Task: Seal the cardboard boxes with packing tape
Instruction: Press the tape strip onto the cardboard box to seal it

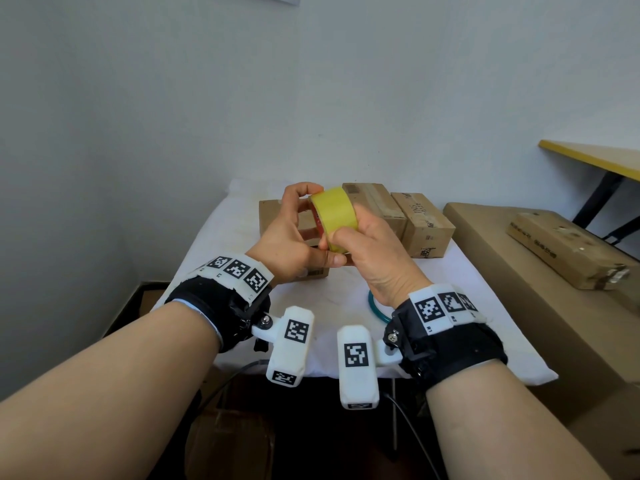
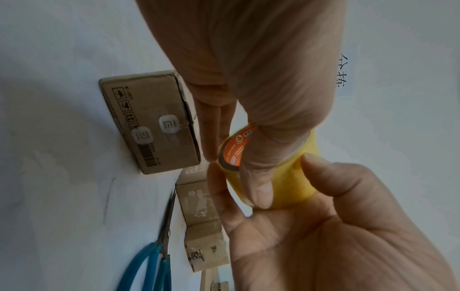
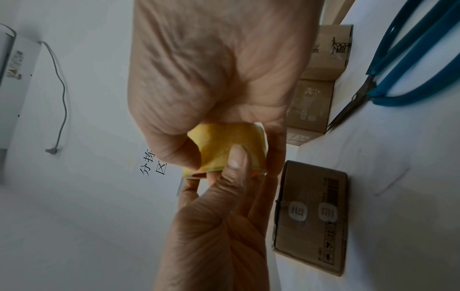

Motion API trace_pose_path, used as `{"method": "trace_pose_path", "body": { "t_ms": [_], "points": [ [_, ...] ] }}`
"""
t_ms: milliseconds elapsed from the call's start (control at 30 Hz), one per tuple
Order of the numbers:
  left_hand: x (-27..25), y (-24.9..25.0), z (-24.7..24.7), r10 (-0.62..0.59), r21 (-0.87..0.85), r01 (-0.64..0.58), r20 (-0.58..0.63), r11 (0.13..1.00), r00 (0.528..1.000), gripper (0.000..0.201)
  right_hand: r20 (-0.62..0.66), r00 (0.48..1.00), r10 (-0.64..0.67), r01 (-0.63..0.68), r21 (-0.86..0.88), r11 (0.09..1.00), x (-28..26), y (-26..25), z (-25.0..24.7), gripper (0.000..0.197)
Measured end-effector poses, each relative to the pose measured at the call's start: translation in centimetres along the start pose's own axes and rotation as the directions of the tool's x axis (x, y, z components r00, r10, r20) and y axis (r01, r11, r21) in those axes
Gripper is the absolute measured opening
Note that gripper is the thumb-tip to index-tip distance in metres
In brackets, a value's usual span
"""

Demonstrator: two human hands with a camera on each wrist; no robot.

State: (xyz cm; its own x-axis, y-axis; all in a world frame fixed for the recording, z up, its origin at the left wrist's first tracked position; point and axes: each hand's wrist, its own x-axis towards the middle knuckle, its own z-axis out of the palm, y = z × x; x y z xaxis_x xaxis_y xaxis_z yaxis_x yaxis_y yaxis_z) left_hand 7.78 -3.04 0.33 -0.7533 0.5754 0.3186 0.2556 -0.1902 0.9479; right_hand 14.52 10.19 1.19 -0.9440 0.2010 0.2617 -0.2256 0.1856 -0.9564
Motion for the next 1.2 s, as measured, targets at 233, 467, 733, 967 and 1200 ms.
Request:
{"method": "trace_pose_path", "body": {
  "t_ms": [233, 467, 733, 967, 1200],
  "points": [
    [0.16, -0.32, 0.18, -0.006, 0.014, 0.006, -0.005, 1.000, 1.000, 0.097, -0.013, 1.000, -0.005, 0.004, -0.046, 0.999, -0.07, 0.07, -0.23, 0.030],
    [0.28, -0.21, 0.35, 0.001, 0.011, -0.001, 0.023, 1.000, 1.000, 0.092, -0.023, 1.000, -0.013, 0.012, -0.041, 0.999, -0.39, 0.04, -0.59, 0.025],
    [0.35, -0.39, 0.45, 0.003, 0.008, -0.003, 0.020, 1.000, 1.000, 0.093, -0.049, 0.999, 0.015, -0.018, -0.058, 0.998, -0.12, 0.09, -0.36, 0.033],
    [0.30, -0.43, 0.34, 0.010, 0.008, -0.010, 0.005, 1.000, 1.000, 0.092, -0.059, 0.998, 0.008, -0.009, -0.022, 1.000, -0.04, -0.01, 0.03, 0.034],
    [0.35, -0.50, 0.28, 0.037, 0.065, -0.038, 0.010, 0.997, 0.999, 0.094, -0.059, 0.998, 0.001, -0.005, -0.077, 0.997, -0.04, 0.21, -0.10, 0.034]
  ]
}}
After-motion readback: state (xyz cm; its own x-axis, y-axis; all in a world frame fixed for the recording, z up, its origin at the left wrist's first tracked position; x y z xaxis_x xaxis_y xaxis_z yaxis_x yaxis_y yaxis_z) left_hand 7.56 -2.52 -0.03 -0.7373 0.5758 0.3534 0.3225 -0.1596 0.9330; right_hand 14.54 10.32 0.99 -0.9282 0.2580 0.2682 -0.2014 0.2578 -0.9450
